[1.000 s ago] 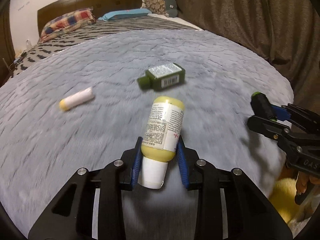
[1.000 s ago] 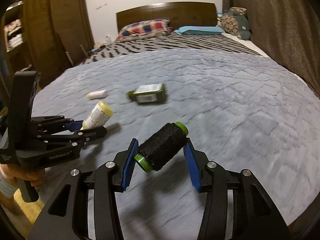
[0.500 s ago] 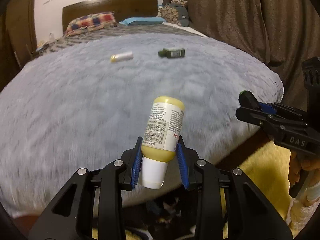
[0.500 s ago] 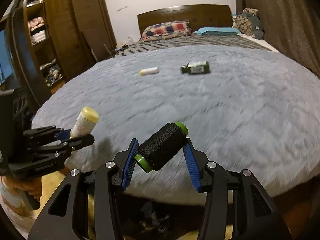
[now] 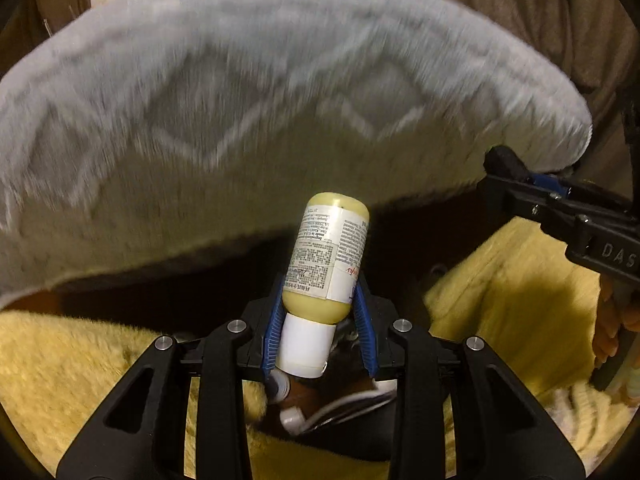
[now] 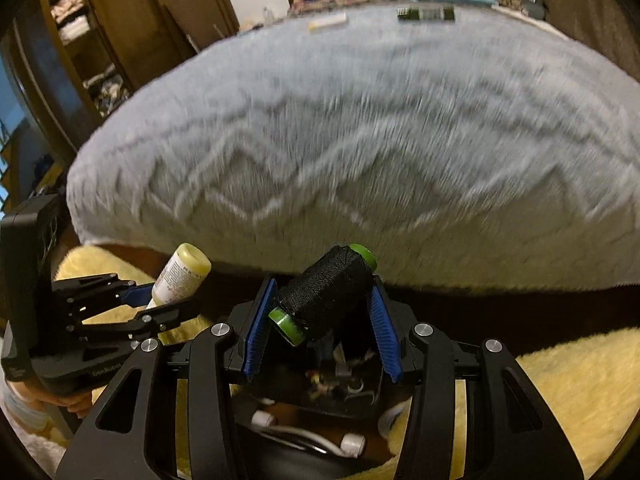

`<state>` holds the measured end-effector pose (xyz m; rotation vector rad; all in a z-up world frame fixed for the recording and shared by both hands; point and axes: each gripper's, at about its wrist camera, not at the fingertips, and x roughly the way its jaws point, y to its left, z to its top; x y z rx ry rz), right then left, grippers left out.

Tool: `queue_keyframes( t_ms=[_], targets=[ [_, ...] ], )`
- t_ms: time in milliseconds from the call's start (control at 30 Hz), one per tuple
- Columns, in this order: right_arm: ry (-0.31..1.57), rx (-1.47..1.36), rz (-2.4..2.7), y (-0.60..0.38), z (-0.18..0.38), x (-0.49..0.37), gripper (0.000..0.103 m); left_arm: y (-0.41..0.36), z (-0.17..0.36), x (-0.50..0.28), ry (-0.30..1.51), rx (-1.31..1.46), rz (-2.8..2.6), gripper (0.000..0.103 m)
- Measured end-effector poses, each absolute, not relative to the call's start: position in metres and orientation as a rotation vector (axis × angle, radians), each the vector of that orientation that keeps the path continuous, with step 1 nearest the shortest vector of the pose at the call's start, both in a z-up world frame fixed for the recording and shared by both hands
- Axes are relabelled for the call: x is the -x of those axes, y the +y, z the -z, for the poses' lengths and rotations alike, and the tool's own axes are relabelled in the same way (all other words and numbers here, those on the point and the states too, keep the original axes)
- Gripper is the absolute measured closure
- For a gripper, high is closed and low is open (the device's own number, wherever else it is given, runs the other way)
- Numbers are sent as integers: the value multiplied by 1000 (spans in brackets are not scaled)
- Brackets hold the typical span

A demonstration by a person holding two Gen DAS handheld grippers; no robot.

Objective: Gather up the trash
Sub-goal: 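Lower the spool and bottle below the bed edge and open both tools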

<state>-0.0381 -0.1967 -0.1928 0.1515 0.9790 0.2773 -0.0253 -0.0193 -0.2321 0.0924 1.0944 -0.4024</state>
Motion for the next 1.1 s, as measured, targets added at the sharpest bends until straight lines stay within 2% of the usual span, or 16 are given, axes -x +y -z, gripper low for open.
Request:
queue_keyframes(
  t_ms=[267, 567, 633, 700, 833, 900, 1100],
  targets=[
    [1110, -158, -284, -190, 232, 33, 55, -23, 270, 17, 1236, -71, 423, 72],
    [1153, -142, -295, -185, 243, 34, 54, -35, 277, 16, 1274, -119, 386, 71],
    [1151, -151, -291, -188, 242, 33, 52, -33, 280, 19, 1264, -127, 374, 62],
    [1146, -157, -284, -194, 239, 30, 42, -37, 273, 20, 1247, -140, 364, 57],
    [1129, -170, -263, -201, 234, 29, 36, -34, 265, 20, 1219, -164, 345, 41],
    [1118, -173, -247, -207, 230, 30, 29, -34, 260, 21, 1205, -173, 338, 34],
    [1070, -156, -172, -227, 213, 31, 14, -37, 241, 22, 1169, -190, 332, 21]
  ],
)
